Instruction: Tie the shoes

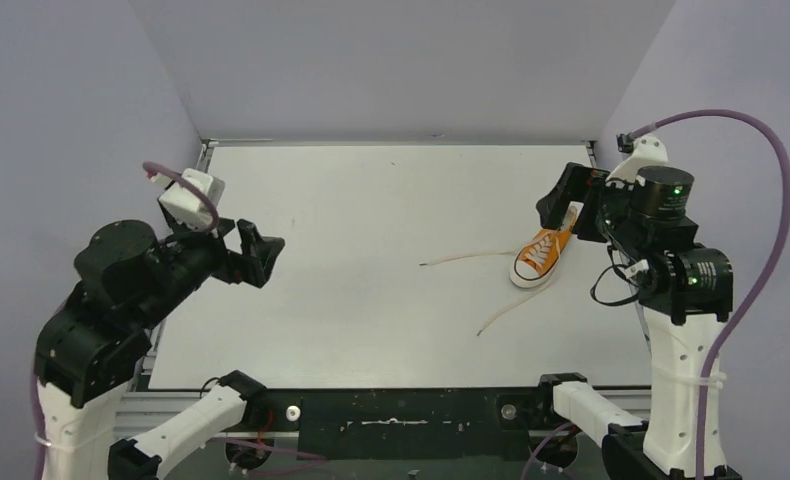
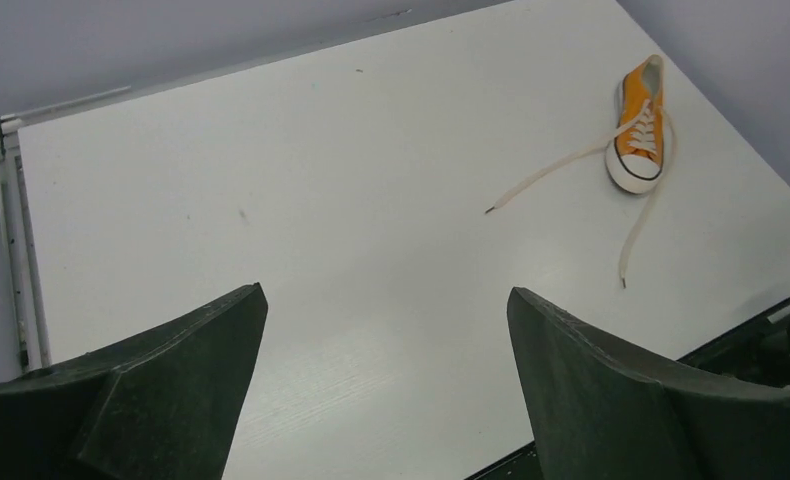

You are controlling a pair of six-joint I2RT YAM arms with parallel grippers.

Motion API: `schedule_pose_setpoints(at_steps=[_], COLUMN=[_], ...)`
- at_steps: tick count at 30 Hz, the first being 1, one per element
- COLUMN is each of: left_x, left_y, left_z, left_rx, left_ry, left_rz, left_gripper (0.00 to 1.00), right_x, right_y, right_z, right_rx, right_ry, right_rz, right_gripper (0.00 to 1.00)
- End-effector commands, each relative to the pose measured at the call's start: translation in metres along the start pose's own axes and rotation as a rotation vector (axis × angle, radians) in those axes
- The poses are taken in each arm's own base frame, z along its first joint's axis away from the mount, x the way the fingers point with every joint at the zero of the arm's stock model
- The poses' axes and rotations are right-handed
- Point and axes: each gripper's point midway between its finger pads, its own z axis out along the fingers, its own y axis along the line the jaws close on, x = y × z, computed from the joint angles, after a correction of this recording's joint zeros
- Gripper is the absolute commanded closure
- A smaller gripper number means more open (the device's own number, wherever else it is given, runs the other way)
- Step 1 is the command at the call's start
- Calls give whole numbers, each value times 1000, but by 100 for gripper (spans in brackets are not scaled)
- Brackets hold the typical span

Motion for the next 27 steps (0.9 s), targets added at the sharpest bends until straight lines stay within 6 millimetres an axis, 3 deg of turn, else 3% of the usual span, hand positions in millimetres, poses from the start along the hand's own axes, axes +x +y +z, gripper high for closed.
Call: schedule_pose_setpoints(at_steps=[1,9,14,19,27], left_x=[0,52,90,117,141], left_y=[15,61,74,67,27], left_z=[52,140,178,195,193], left_rx=[-70,-201,-204,-137,34], left_ry=[23,186,280,320,342], left_rz=[-31,-83,-136,-203,-275], left_gripper=[10,5,4,4,6], right_x=[-7,36,69,107,152], right_y=[-27,-79,-102,-131,-185], right_z=[43,116,157,191,220], right_rx=[141,412,417,416,420], right_ry=[-43,109,219,343,421], right_rz=[-29,-67,-10,170,442], right_gripper=[0,0,0,0,0])
